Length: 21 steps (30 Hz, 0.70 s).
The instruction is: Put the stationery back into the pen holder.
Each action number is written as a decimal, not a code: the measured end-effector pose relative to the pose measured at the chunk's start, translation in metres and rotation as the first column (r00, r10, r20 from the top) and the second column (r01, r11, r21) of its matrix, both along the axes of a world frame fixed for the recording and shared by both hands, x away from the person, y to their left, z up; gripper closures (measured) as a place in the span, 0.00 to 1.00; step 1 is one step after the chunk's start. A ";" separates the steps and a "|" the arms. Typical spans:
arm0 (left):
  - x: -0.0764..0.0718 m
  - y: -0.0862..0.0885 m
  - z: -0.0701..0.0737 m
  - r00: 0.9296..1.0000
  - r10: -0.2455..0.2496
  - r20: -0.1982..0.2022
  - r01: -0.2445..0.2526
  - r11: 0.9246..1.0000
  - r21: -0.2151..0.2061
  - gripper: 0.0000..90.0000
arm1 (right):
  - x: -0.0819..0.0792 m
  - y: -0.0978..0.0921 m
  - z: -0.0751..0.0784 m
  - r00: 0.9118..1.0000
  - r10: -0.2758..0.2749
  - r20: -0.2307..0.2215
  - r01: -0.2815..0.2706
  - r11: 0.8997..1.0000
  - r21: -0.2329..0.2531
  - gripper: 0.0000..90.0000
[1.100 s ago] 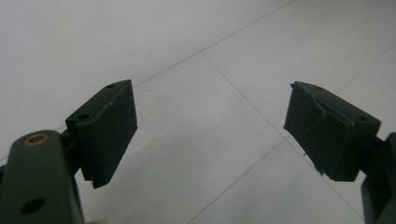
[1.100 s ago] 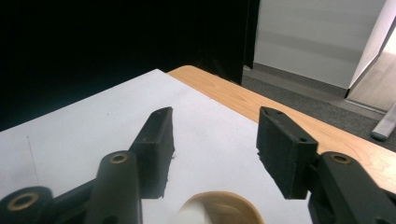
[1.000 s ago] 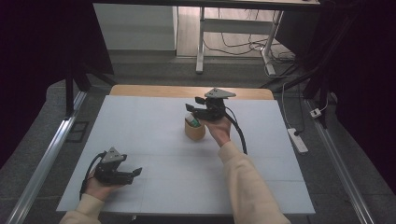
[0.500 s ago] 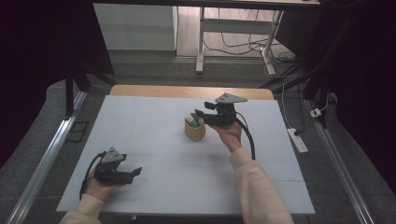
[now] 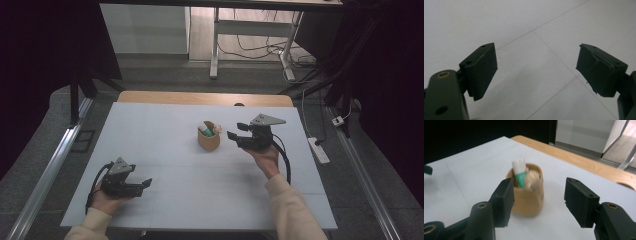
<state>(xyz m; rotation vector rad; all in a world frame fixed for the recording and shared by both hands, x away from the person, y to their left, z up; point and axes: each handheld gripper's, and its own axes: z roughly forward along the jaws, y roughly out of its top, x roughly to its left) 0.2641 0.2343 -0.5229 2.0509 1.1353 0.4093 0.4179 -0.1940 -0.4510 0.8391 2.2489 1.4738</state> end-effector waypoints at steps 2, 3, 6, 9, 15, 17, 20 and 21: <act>0.000 0.000 0.000 1.000 0.001 0.001 -0.001 1.000 0.000 0.18 | -0.006 -0.009 -0.002 1.000 -0.004 -0.004 0.004 1.000 -0.017 0.45; 0.000 0.000 0.000 1.000 0.001 0.001 -0.001 1.000 -0.001 0.18 | -0.009 -0.013 -0.003 1.000 -0.006 -0.007 0.006 1.000 -0.016 0.45; 0.001 0.000 0.000 1.000 0.001 0.002 -0.001 1.000 -0.001 0.18 | -0.018 -0.024 -0.007 1.000 -0.012 -0.018 0.011 0.999 -0.037 0.44; 0.000 0.000 0.001 1.000 0.004 0.005 -0.004 1.000 -0.006 0.18 | -0.028 -0.036 -0.012 0.999 -0.020 -0.025 0.018 0.998 -0.057 0.44; 0.000 0.002 0.002 1.000 0.006 0.010 -0.006 1.000 -0.009 0.18 | -0.048 -0.061 -0.020 0.998 -0.040 -0.048 0.036 0.996 -0.080 0.43; 0.000 0.002 0.001 1.000 0.006 0.010 -0.006 1.000 -0.010 0.18 | -0.053 -0.069 -0.023 0.997 -0.047 -0.055 0.043 0.996 -0.084 0.43; 0.000 0.001 0.001 1.000 0.006 0.010 -0.006 1.000 -0.008 0.18 | -0.062 -0.081 -0.029 0.996 -0.058 -0.069 0.051 0.994 -0.100 0.43; 0.000 0.001 0.001 1.000 0.004 0.010 -0.004 1.000 -0.009 0.18 | -0.066 -0.085 -0.032 0.995 -0.063 -0.077 0.054 0.992 -0.117 0.43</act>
